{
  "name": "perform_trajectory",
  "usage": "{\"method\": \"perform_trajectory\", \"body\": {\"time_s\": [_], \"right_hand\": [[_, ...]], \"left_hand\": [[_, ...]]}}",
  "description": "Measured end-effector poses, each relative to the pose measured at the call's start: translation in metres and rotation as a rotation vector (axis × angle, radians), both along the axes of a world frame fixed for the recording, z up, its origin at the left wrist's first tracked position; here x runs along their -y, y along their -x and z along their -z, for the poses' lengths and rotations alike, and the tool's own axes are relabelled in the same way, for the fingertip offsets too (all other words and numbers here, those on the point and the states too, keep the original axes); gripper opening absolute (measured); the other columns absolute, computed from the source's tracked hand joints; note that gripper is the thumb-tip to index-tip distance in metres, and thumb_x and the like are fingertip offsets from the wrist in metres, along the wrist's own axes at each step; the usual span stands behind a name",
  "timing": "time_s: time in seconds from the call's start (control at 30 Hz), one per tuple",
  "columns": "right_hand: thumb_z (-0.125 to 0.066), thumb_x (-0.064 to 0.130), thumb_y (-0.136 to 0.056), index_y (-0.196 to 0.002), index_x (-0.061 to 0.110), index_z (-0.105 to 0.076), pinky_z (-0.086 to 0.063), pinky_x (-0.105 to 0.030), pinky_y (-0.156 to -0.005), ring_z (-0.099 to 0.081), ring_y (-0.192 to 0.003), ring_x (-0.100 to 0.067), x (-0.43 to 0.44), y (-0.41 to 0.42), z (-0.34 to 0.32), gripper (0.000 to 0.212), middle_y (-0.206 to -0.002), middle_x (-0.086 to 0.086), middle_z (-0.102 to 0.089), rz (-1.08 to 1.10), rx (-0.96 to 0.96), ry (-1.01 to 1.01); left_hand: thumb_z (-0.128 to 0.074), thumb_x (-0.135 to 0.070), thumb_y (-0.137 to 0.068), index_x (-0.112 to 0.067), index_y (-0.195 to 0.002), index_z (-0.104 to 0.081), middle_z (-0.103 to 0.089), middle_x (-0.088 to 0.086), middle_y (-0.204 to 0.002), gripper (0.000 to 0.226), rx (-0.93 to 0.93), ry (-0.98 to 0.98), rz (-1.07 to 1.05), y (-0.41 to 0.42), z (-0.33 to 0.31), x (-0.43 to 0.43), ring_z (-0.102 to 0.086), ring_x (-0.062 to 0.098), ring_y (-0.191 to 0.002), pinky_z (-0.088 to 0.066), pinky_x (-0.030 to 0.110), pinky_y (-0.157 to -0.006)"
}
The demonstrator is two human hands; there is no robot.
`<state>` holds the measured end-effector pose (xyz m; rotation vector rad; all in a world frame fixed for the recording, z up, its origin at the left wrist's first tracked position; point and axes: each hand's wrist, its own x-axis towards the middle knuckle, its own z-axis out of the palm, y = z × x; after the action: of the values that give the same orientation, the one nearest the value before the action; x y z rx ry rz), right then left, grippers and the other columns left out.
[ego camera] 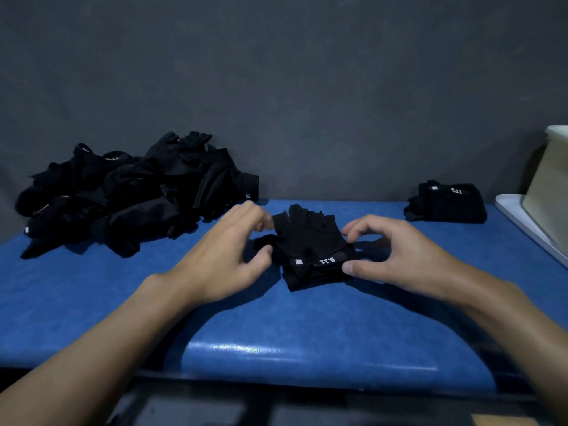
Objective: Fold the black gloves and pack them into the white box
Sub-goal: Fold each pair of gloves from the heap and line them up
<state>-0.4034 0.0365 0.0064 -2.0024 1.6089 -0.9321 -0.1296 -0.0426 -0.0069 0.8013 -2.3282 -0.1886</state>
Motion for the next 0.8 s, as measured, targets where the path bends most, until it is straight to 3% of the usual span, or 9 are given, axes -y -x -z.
{"method": "perform_trajectory", "body": {"time_s": [0.1,0.23,0.33,0.43,0.5,0.57,0.63,0.7,0.8], "right_hand": [[-0.076,0.035,-0.082,-0.106,0.033,-0.064,-0.043,-0.023,-0.099,-0.054,-0.115,0.008,0.002,-0.003,0.0,0.027,-0.113,0.024,-0.064,-0.019,0.013,0.021],[-0.064,0.037,-0.091,-0.121,0.029,-0.063,-0.04,-0.023,-0.104,-0.055,-0.117,0.005,0.011,-0.008,0.003,0.031,-0.12,0.022,-0.064,-0.034,-0.022,0.044],[-0.063,0.03,-0.093,-0.126,0.026,-0.061,-0.035,-0.013,-0.101,-0.05,-0.119,0.012,0.017,-0.012,0.004,0.033,-0.125,0.021,-0.062,-0.03,-0.015,0.017],[-0.062,0.035,-0.094,-0.131,0.028,-0.057,-0.038,-0.022,-0.107,-0.049,-0.122,0.008,0.022,-0.014,0.008,0.038,-0.129,0.02,-0.058,-0.031,-0.013,-0.062],[-0.06,0.045,-0.092,-0.136,0.033,-0.051,-0.037,-0.029,-0.111,-0.047,-0.127,0.002,0.025,-0.014,0.012,0.047,-0.135,0.019,-0.054,-0.024,-0.07,-0.126],[-0.055,0.053,-0.092,-0.143,0.038,-0.042,-0.026,-0.035,-0.118,-0.033,-0.14,-0.007,0.027,-0.014,0.013,0.055,-0.147,0.017,-0.043,-0.027,-0.23,-0.171],[-0.048,0.058,-0.092,-0.148,0.041,-0.032,-0.009,-0.035,-0.122,-0.01,-0.149,-0.005,0.028,-0.014,0.012,0.06,-0.157,0.021,-0.024,-0.05,-0.38,-0.218],[-0.044,0.061,-0.092,-0.149,0.045,-0.027,-0.001,-0.034,-0.122,0.003,-0.148,-0.001,0.029,-0.014,0.01,0.062,-0.159,0.025,-0.01,-0.063,-0.421,-0.279],[-0.046,0.06,-0.091,-0.149,0.044,-0.026,0.002,-0.033,-0.121,0.008,-0.147,0.001,0.03,-0.013,0.007,0.063,-0.16,0.025,-0.005,-0.065,-0.413,-0.301]], "left_hand": [[-0.047,-0.036,-0.092,-0.019,-0.126,-0.054,-0.056,-0.009,-0.125,0.039,0.042,-0.018,0.082,0.01,-0.004,-0.01,-0.05,0.009,-0.12,-0.037,0.024,-0.103],[-0.029,-0.051,-0.096,-0.021,-0.141,-0.049,-0.049,-0.009,-0.146,0.057,0.102,-0.104,0.06,0.025,-0.001,-0.013,-0.032,0.0,-0.141,-0.024,0.021,-0.116],[-0.026,-0.055,-0.096,-0.023,-0.142,-0.047,-0.049,-0.008,-0.147,0.06,0.128,-0.17,0.0,0.033,0.003,-0.008,-0.036,0.006,-0.141,-0.031,0.035,-0.116],[-0.034,-0.054,-0.098,-0.024,-0.144,-0.042,-0.049,-0.007,-0.145,0.055,0.234,-0.189,-0.07,0.037,0.003,-0.006,-0.043,0.013,-0.134,-0.03,0.03,-0.112],[-0.03,-0.065,-0.091,-0.028,-0.148,-0.036,-0.041,-0.009,-0.152,0.068,0.341,-0.197,-0.096,0.036,0.006,-0.004,-0.037,0.011,-0.137,-0.024,0.026,-0.113],[-0.017,-0.076,-0.08,-0.031,-0.153,-0.028,-0.026,-0.008,-0.162,0.087,0.419,-0.228,-0.099,0.033,0.009,0.001,-0.023,0.006,-0.147,-0.017,0.03,-0.12],[-0.013,-0.08,-0.073,-0.033,-0.155,-0.022,-0.011,-0.007,-0.166,0.095,0.473,-0.272,-0.099,0.032,0.01,0.006,-0.009,0.003,-0.15,-0.01,0.033,-0.123],[-0.012,-0.082,-0.071,-0.034,-0.156,-0.018,-0.005,-0.006,-0.167,0.098,0.514,-0.285,-0.097,0.032,0.01,0.008,-0.002,0.001,-0.151,-0.006,0.034,-0.124],[-0.011,-0.083,-0.071,-0.036,-0.157,-0.014,-0.001,-0.006,-0.167,0.098,0.548,-0.289,-0.093,0.032,0.009,0.011,0.001,0.001,-0.15,-0.003,0.034,-0.124]]}}
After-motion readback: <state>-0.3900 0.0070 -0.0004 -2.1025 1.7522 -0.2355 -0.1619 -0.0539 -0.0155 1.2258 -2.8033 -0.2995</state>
